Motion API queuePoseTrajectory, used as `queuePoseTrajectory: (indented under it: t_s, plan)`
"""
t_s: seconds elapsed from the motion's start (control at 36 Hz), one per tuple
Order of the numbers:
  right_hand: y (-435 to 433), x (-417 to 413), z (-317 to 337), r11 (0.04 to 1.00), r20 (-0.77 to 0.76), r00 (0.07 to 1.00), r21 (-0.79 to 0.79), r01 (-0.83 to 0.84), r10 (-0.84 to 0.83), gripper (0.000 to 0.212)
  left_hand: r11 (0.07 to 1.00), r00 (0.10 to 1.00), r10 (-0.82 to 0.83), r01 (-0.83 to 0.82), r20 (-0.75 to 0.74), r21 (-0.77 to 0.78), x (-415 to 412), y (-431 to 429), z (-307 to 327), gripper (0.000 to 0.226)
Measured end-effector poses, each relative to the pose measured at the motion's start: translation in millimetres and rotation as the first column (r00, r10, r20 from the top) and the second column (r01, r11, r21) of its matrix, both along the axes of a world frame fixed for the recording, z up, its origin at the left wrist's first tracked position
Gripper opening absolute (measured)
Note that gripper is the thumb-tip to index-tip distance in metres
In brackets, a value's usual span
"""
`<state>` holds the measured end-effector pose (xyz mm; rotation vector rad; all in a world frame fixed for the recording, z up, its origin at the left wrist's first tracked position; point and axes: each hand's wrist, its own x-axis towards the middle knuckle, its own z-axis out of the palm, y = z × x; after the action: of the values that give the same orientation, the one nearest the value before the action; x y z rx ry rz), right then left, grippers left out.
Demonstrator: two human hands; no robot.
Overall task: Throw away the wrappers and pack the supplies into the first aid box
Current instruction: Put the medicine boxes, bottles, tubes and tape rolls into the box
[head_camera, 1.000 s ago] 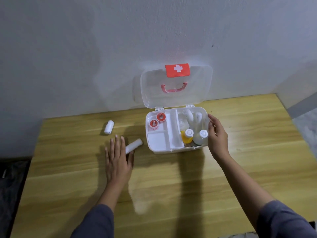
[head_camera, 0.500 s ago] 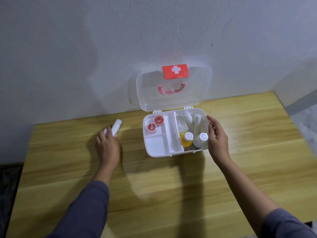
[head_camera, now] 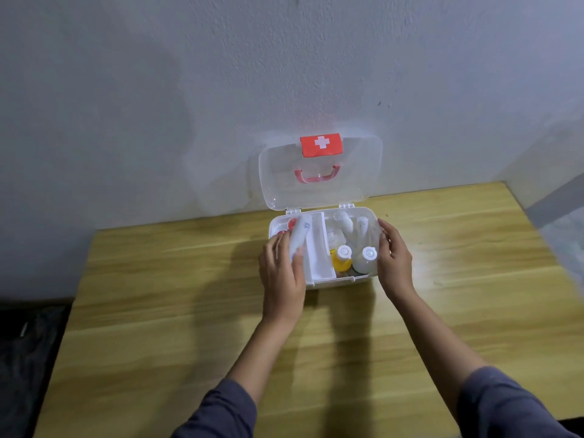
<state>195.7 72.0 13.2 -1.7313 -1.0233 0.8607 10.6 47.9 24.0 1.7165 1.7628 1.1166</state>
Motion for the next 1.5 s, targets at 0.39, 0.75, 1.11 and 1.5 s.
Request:
queuePoseTrajectory:
  t_s: [0.39, 0.75, 1.11, 1.5]
  plan:
    - [1, 5, 3, 0.999, -0.005, 0.999, 0.006, -0.039, 0.039, 0.035, 0.999, 0.996, 0.001, -0.005, -0.091, -0.042, 22, -3, -3, 0.041]
    - [3, 12, 1, 0.995, -0.001, 0.995, 0.005, -0.104, 0.104, 0.034, 0.978, 0.998, 0.017, -0.029, -0.056, -0.207, 46, 11, 2, 0.045]
    - [4, 15, 5, 0.989, 0.002, 0.989, -0.002, -0.147, 0.147, 0.034, 0.983, 0.985, -0.009, -0.023, -0.171, -0.184, 47, 13, -1, 0.047]
    - [5, 16, 9, 0.985, 0.008, 0.985, -0.023, -0.171, 0.172, 0.033, 0.983, 0.989, -0.019, -0.008, -0.146, -0.183, 45, 13, -1, 0.055]
